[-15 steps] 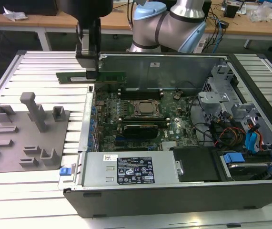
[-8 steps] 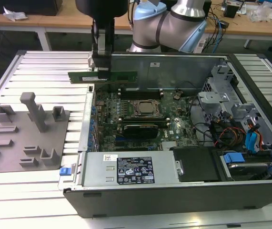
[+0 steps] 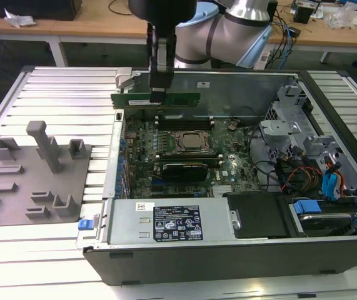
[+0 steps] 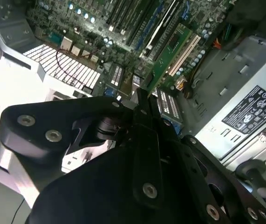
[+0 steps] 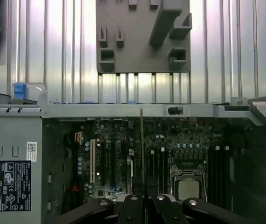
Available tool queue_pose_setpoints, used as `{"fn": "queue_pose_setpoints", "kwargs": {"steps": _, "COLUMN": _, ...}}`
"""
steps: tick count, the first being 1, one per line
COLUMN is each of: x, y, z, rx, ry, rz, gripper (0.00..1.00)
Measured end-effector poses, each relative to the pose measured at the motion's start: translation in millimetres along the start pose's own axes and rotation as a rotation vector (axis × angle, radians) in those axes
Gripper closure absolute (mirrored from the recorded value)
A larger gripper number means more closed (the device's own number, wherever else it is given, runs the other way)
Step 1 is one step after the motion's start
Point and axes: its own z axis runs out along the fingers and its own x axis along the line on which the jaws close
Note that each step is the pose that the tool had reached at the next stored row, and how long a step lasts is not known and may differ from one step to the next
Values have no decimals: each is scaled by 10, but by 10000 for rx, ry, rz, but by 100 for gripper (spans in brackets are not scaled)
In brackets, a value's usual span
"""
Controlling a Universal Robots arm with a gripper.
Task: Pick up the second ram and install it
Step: 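Pick up the second ram and move it above second insertion slot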
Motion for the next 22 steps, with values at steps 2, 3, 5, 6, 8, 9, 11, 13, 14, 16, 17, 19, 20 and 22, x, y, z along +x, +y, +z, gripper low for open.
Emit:
{"fn": "queue_pose_setpoints", "kwargs": {"steps": 2, "x": -5, "y": -72, "z": -3, "rx": 0, "ry": -1, "rz": 1, "gripper": 87}}
{"fn": "queue_pose_setpoints", "kwargs": {"steps": 3, "x": -7, "y": -95, "z": -4, "rx": 0, "ry": -1, "rz": 1, "gripper": 87}}
{"fn": "queue_pose_setpoints", "kwargs": {"steps": 5, "x": -15, "y": -194, "z": -8, "rx": -1, "ry": 0, "rz": -1, "gripper": 87}}
{"fn": "queue_pose_setpoints", "kwargs": {"steps": 6, "x": -19, "y": -244, "z": -10, "rx": -1, "ry": -1, "rz": 1, "gripper": 87}}
{"fn": "queue_pose_setpoints", "kwargs": {"steps": 8, "x": -25, "y": -325, "z": -13, "rx": -2, "ry": 0, "rz": 0, "gripper": 87}}
{"fn": "queue_pose_setpoints", "kwargs": {"steps": 9, "x": -29, "y": -374, "z": -16, "rx": -2, "ry": 0, "rz": 1, "gripper": 87}}
{"fn": "queue_pose_setpoints", "kwargs": {"steps": 11, "x": -36, "y": -465, "z": -20, "rx": -2, "ry": 1, "rz": 0, "gripper": 87}}
{"fn": "queue_pose_setpoints", "kwargs": {"steps": 13, "x": -43, "y": -560, "z": -24, "rx": -4, "ry": 0, "rz": 1, "gripper": 87}}
{"fn": "queue_pose_setpoints", "kwargs": {"steps": 14, "x": -46, "y": -591, "z": -25, "rx": -4, "ry": 0, "rz": 0, "gripper": 87}}
{"fn": "queue_pose_setpoints", "kwargs": {"steps": 16, "x": -52, "y": -667, "z": -28, "rx": -5, "ry": 0, "rz": 0, "gripper": 87}}
{"fn": "queue_pose_setpoints", "kwargs": {"steps": 17, "x": -58, "y": -721, "z": -30, "rx": -6, "ry": 0, "rz": 1, "gripper": 87}}
{"fn": "queue_pose_setpoints", "kwargs": {"steps": 19, "x": -73, "y": -819, "z": -31, "rx": -8, "ry": 0, "rz": 1, "gripper": 87}}
{"fn": "queue_pose_setpoints", "kwargs": {"steps": 20, "x": -83, "y": -840, "z": -28, "rx": -8, "ry": -3, "rz": 0, "gripper": 87}}
{"fn": "queue_pose_setpoints", "kwargs": {"steps": 22, "x": -117, "y": -863, "z": -17, "rx": -8, "ry": -8, "rz": 1, "gripper": 87}}
